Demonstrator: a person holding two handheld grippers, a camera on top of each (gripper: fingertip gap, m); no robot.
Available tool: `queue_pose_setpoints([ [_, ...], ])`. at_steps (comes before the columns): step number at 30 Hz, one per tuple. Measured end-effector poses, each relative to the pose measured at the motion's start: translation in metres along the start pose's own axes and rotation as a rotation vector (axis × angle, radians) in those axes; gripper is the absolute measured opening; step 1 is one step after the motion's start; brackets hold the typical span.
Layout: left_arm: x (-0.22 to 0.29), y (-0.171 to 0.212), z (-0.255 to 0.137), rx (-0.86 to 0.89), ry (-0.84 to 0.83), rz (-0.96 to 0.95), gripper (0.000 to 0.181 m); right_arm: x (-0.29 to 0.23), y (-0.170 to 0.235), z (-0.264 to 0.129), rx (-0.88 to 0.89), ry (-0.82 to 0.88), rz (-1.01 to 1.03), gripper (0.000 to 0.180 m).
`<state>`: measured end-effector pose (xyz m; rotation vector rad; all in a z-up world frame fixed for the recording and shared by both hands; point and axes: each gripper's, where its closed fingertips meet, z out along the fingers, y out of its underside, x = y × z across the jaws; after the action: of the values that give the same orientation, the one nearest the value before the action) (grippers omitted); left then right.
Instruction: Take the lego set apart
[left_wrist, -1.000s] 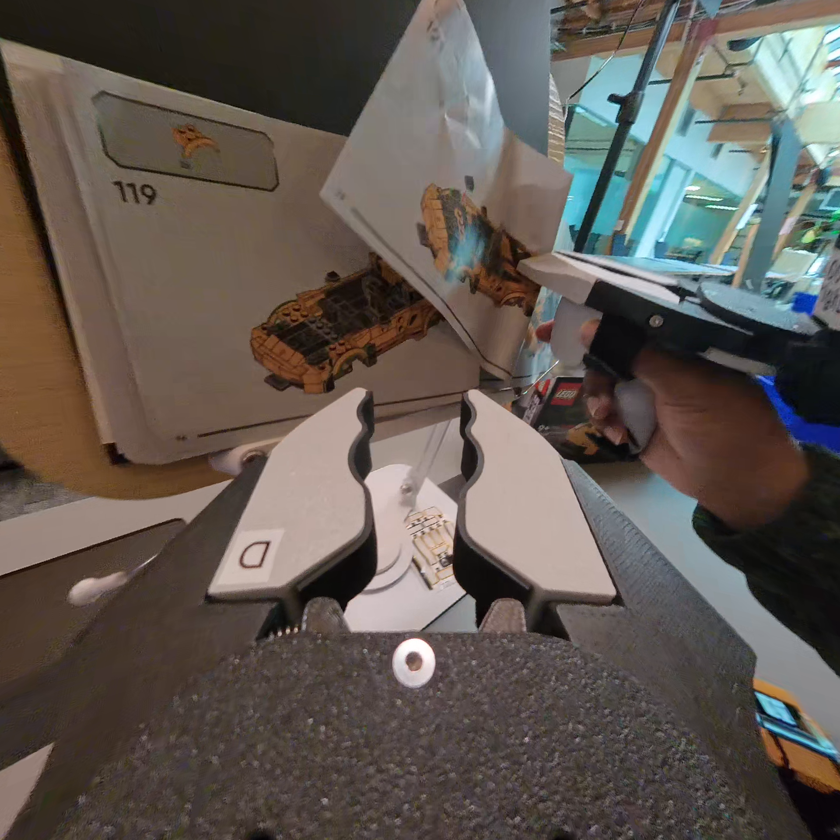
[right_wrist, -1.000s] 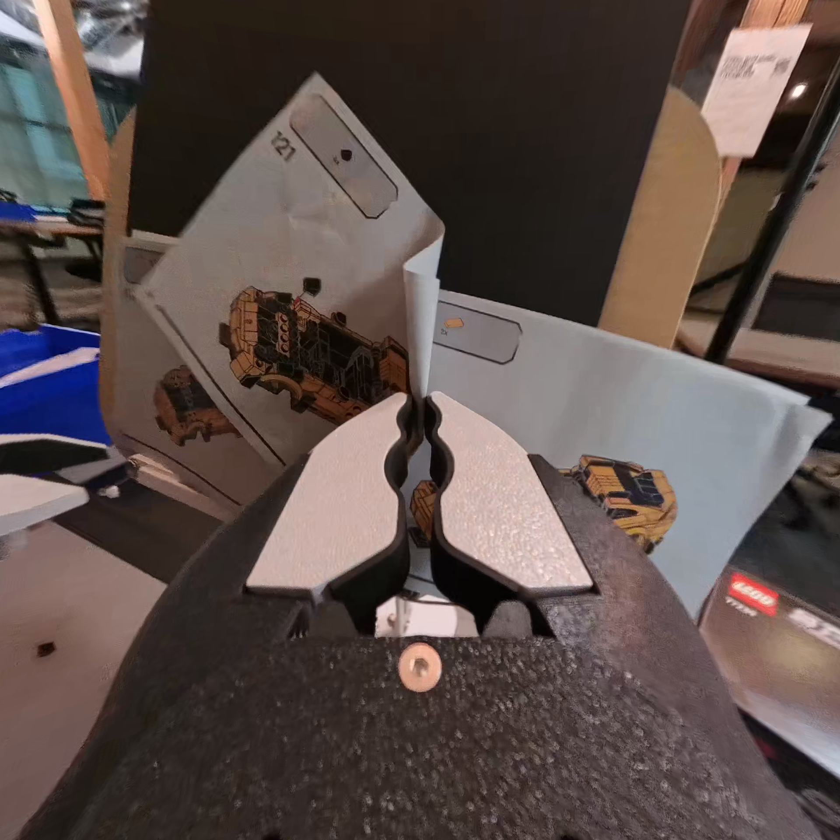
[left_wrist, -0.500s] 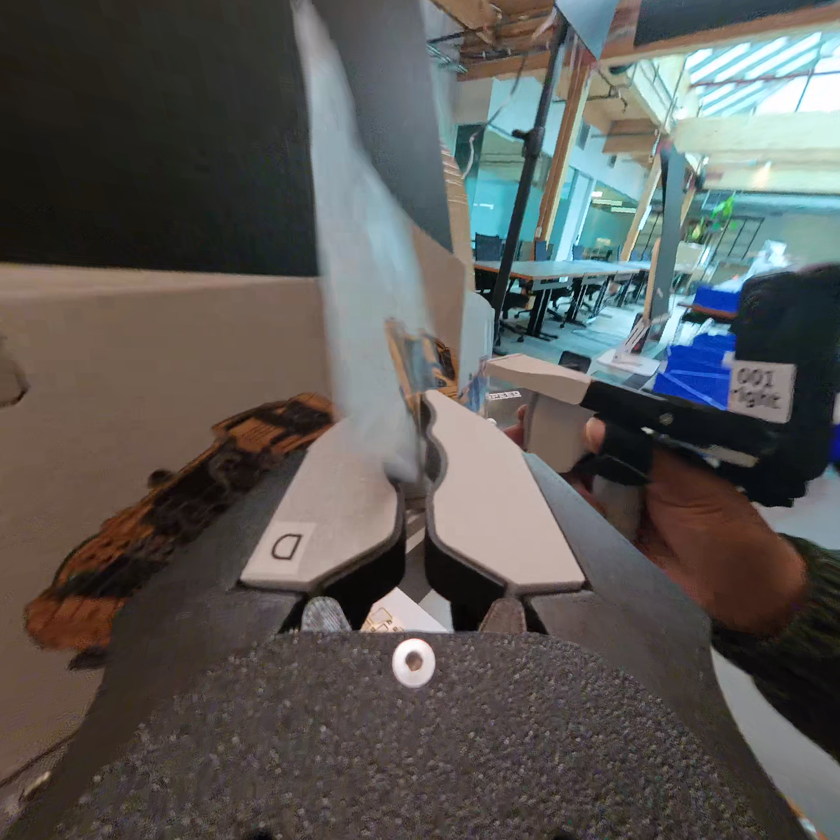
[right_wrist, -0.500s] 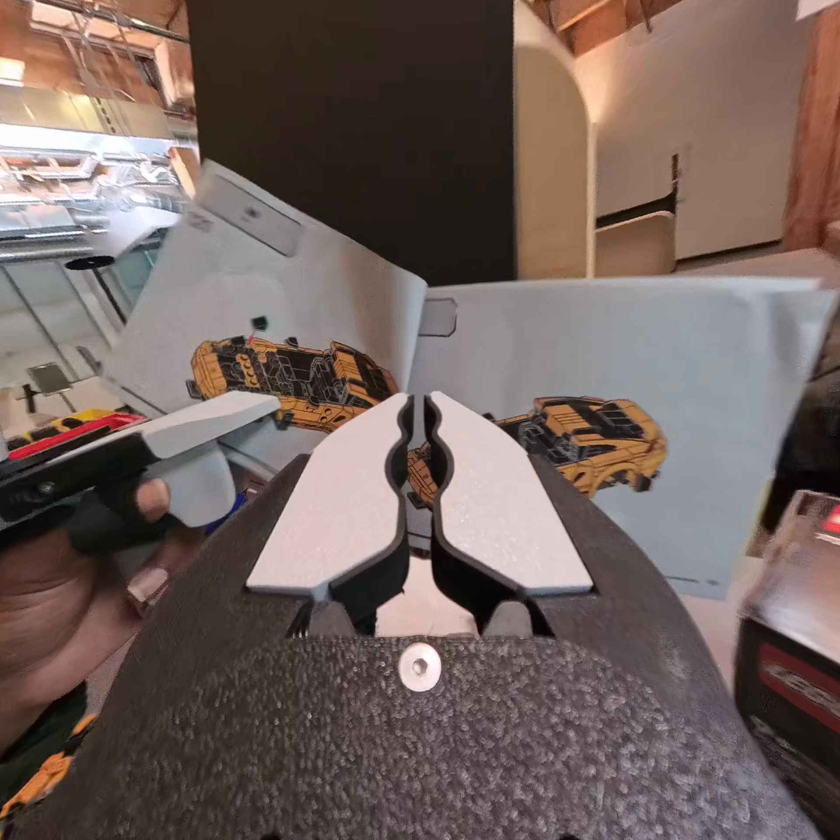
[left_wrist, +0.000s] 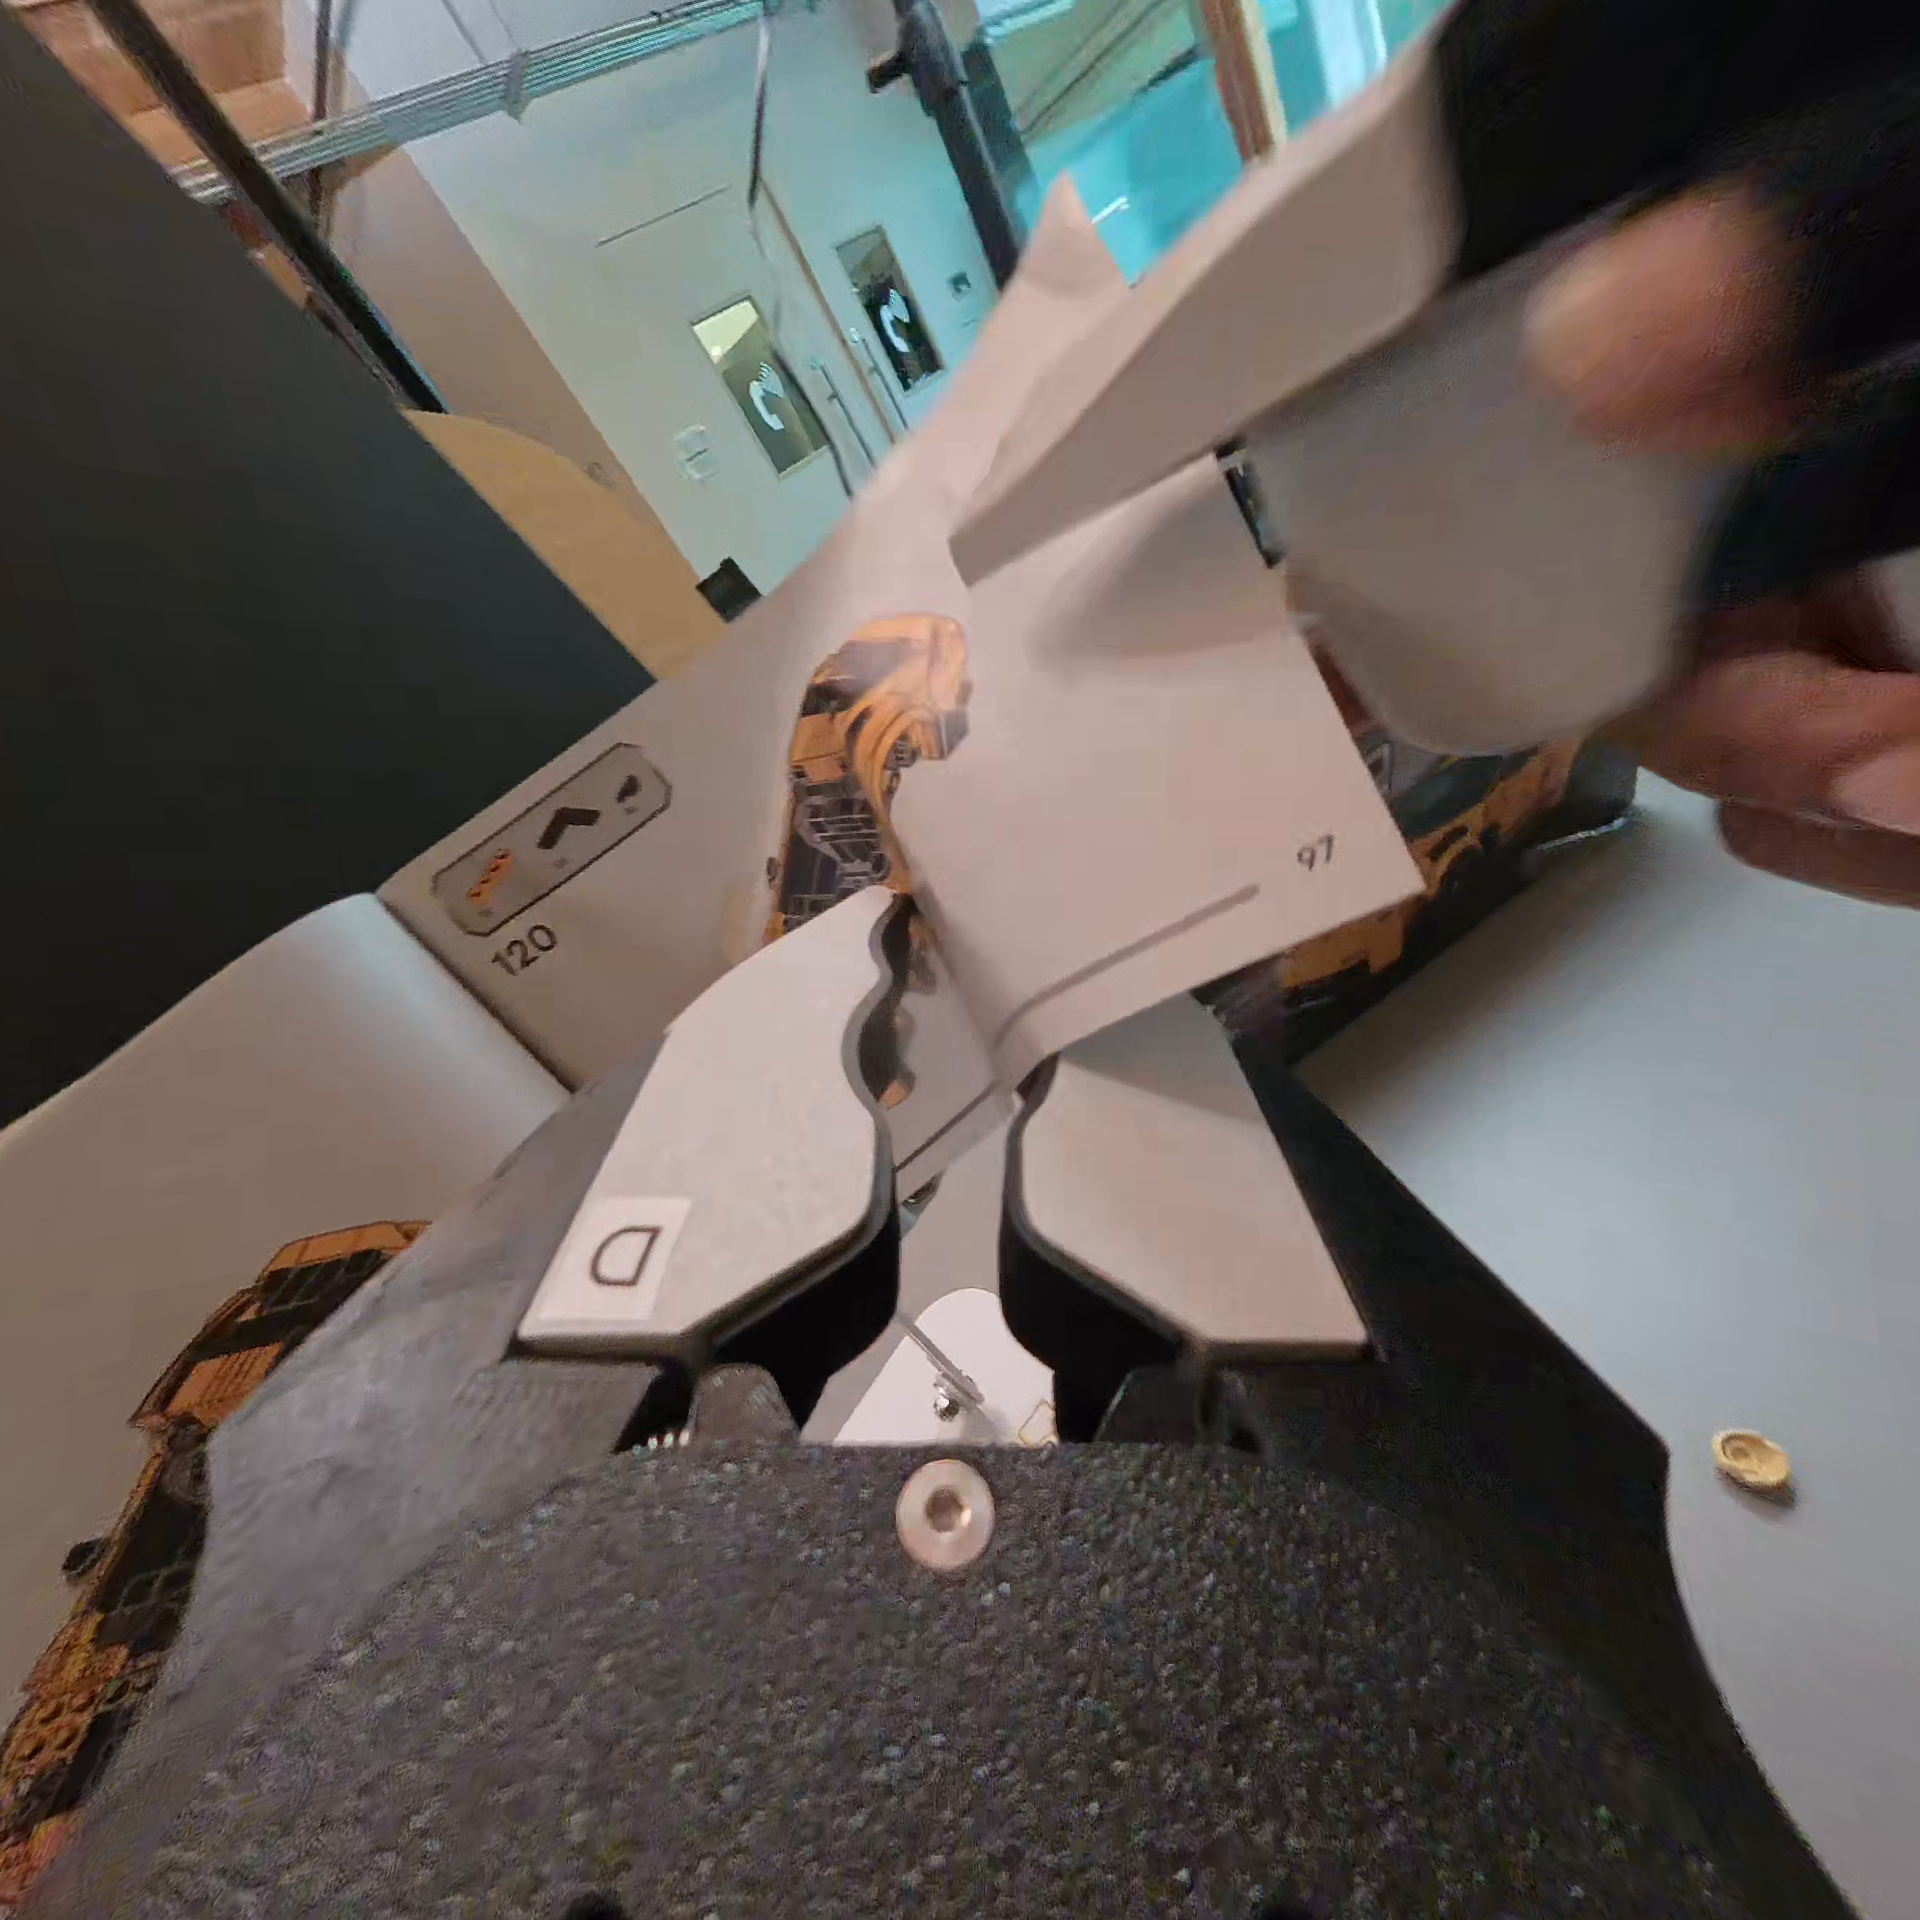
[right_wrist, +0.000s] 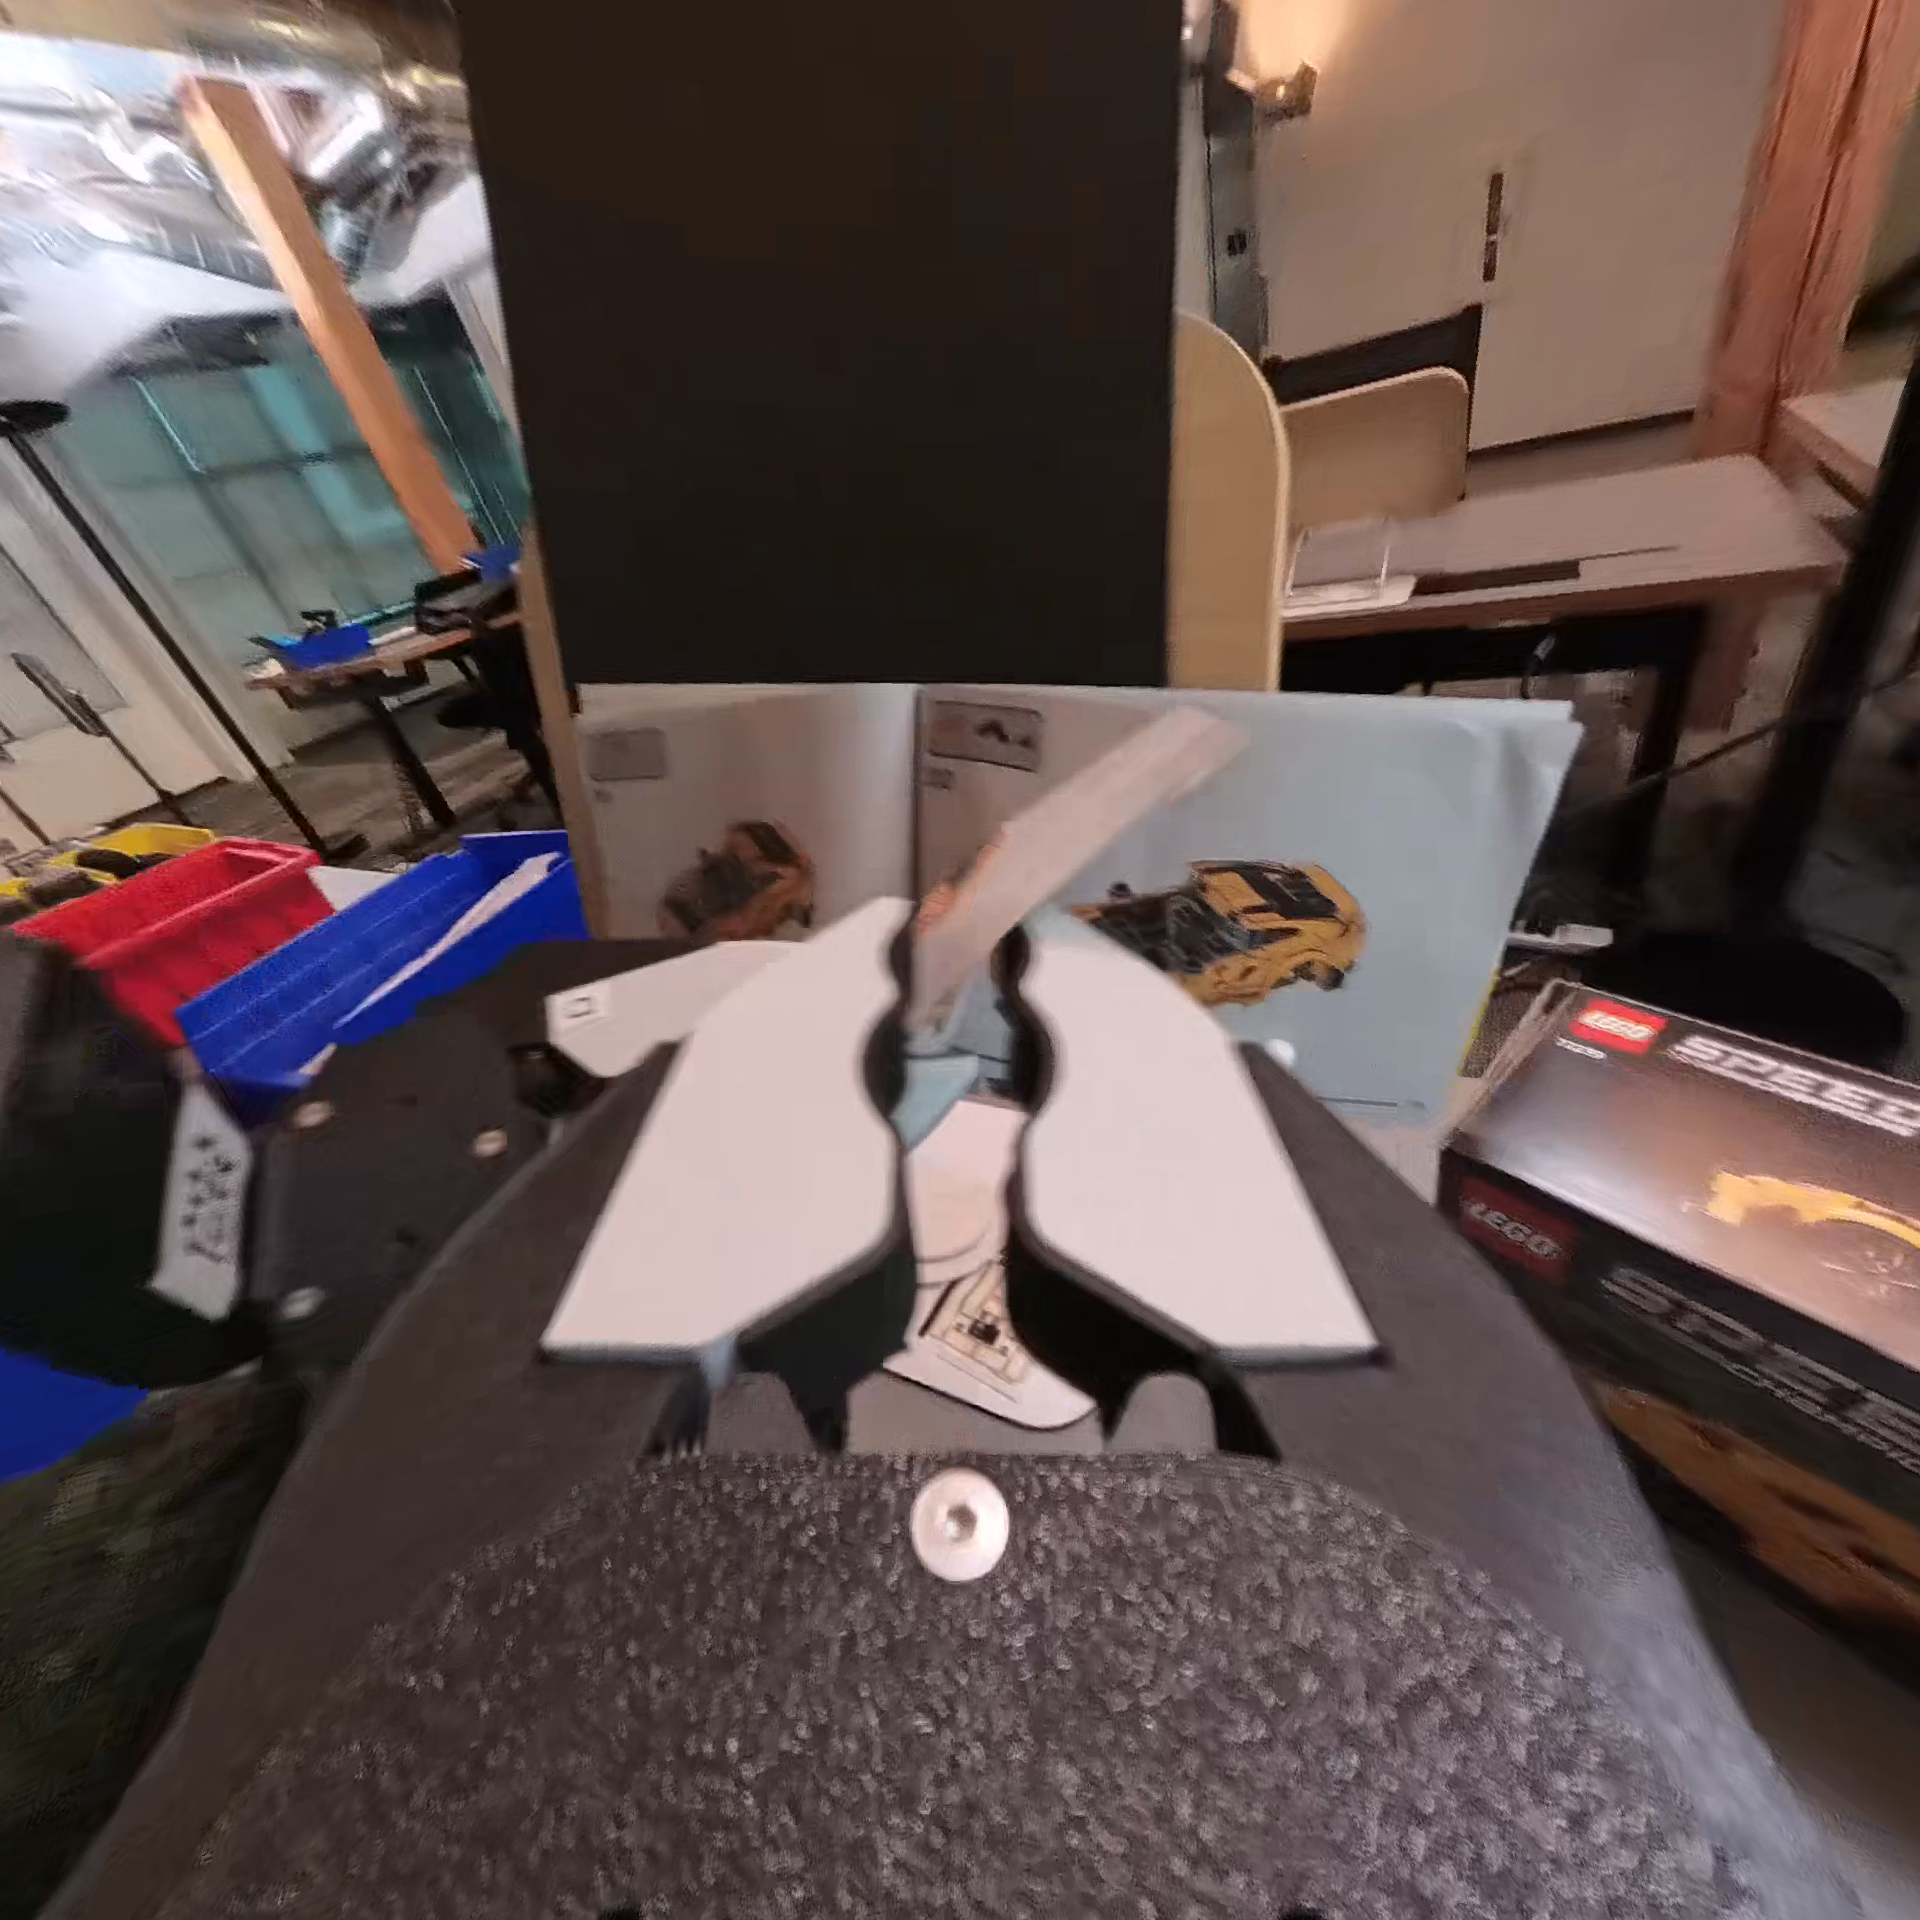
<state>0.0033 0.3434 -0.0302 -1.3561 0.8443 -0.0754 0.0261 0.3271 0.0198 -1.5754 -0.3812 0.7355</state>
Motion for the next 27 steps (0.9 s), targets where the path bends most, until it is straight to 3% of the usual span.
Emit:
queue_pose_setpoints([
  [1, 0.005, 0.001, -0.001, -0.005, 0.019, 0.005, 0.023, 0.008, 0.003, 0.002, -0.002, -0.003, 0.005, 0.000],
  [7, 0.006, 0.003, -0.024, -0.010, 0.143, -0.165, 0.026, 0.067, 0.004, 0.024, -0.060, -0.011, -0.053, 0.000],
  [11, -0.002, 0.021, -0.004, -0.136, 0.191, -0.248, 0.027, 0.111, 0.019, 0.047, -0.174, 0.048, -0.202, 0.007],
  [13, -0.007, 0.034, 0.013, -0.206, 0.184, -0.238, 0.027, 0.132, 0.026, 0.056, -0.204, 0.134, -0.276, 0.020],
  [16, -0.015, 0.056, 0.033, -0.324, 0.138, -0.218, 0.021, 0.166, 0.024, 0.042, -0.156, 0.398, -0.296, 0.019],
  [19, -0.022, 0.057, 0.039, -0.333, 0.089, -0.182, 0.009, 0.143, 0.031, 0.017, -0.065, 0.356, -0.186, 0.019],
  [24, -0.028, 0.054, 0.045, -0.311, 0.016, -0.239, 0.003, 0.059, 0.107, 0.020, -0.200, -0.011, 0.088, 0.026],
  [27, -0.031, 0.049, 0.046, -0.277, -0.013, -0.328, 0.003, 0.045, 0.122, 0.040, -0.202, 0.013, 0.063, 0.030],
])
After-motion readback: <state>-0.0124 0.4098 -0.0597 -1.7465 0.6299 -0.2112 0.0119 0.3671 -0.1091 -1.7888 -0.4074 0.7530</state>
